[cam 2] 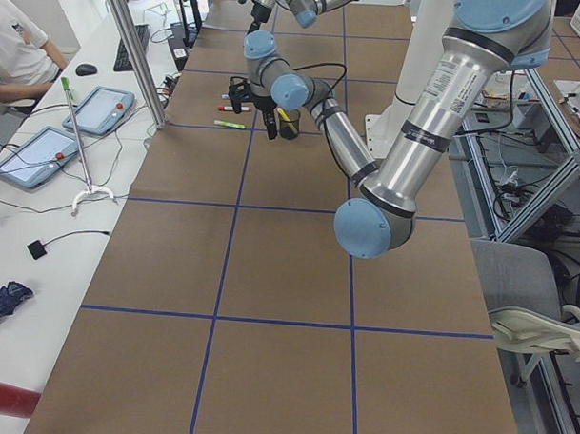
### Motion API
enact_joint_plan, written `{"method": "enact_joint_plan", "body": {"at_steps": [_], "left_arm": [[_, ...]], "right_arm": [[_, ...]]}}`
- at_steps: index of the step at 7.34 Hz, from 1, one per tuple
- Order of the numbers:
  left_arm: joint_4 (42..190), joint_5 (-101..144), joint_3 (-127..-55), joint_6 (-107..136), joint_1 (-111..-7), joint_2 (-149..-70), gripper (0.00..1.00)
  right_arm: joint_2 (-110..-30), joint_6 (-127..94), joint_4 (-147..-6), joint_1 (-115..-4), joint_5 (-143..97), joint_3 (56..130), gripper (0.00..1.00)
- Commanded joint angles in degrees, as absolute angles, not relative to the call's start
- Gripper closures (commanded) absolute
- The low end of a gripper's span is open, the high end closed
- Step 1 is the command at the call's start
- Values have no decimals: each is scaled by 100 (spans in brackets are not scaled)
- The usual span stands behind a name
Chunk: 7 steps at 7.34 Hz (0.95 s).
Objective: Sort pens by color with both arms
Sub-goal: 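Move the left gripper to the cup while the right gripper withdraws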
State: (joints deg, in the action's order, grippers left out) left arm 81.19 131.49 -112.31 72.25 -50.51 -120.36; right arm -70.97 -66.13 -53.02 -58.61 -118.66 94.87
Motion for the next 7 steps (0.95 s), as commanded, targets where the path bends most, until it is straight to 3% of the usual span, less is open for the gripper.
{"method": "enact_joint_plan", "body": {"at_steps": [1,4,7], "left_arm": [[8086,12946,-10473,7409,-4493,-12907,1],[8086,12762,-9389,6911,-4131,-13674,2],[8086,12814,-8450,5909,-4131,-14236,5]], "right_arm": [[-7688,-6557,-5317,-6274,-12094,9457,1],[-8007,-5708,-5474,-6801,-12995,9326,1],[-7928,-3462,-7009,-7171,-13192,9343,1]]}}
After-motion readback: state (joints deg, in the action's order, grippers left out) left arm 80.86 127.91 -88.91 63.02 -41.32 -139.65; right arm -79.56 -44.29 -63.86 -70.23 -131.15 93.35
